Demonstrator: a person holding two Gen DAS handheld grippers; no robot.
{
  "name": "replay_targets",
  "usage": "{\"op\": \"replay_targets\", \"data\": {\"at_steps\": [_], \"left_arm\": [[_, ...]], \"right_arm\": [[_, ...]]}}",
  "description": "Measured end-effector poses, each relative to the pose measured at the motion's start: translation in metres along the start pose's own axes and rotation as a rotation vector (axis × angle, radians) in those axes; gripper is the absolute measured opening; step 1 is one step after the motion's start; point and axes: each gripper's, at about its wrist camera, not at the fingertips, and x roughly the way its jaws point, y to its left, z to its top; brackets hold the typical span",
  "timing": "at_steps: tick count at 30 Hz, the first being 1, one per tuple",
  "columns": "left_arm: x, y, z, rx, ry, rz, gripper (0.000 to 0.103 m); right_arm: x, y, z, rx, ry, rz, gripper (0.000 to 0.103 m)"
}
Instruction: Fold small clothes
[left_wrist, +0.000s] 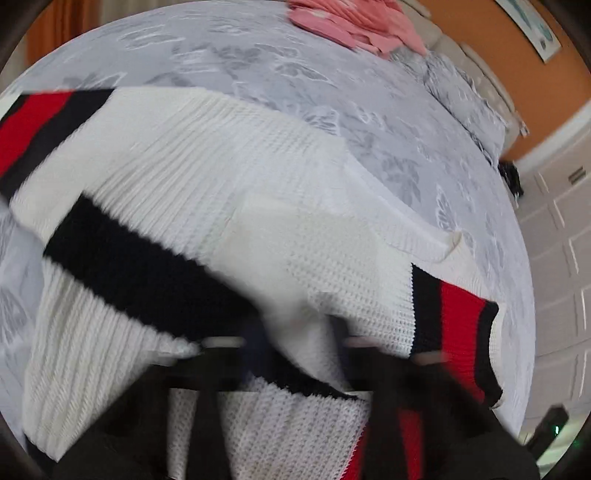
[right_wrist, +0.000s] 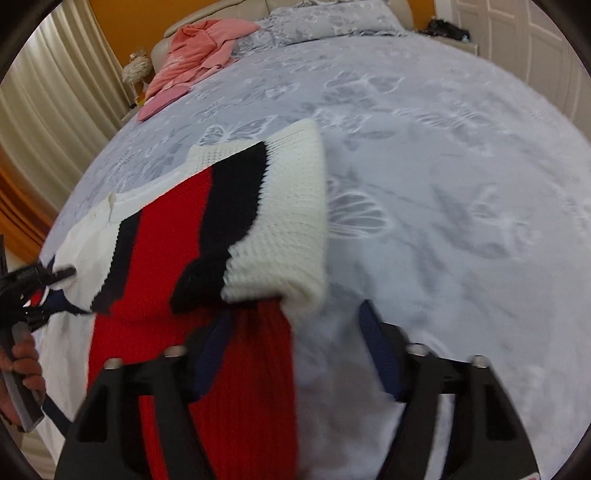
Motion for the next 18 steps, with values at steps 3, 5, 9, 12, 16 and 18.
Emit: {"op": "replay_targets", "data": {"at_steps": [3,5,9,12,16,18], "left_arm": [[-0.022,-0.003,0.016,0.05,-0.112,0.02,0.007],[-0.03,-0.002,0.024,0.081,-0.165,0.056,0.007],[0.003,0.012,0.03,0.13,-0.078,0.139,0.008],[0.017,0.021,0.012,0.146,-0.079,0.169,0.009],[0.01,0.029,0.011,0.091,-0.065,0.118,0.011],[0.011,0.031,0.013,0.081,-0.061,0.103,0.011]], "right_arm": [[-0.011,-0.005,0.008,0.039,-0.061,0.03,0.015],[-0.029,-0.01,0.013,0.024,-0.12,0.015,0.014],[0.005,-0.021,-0.006,-0.043,-0.014,-0.048,0.014],[-0.004,-0.018,-0.003,-0.07,-0.022,-0.034,0.015],[-0.052,-0.008,0.004,-0.085,-0.094,-0.013,0.026],[-0.078,0.002,0.015,-0.108,-0.191,-0.051,0.05]]}}
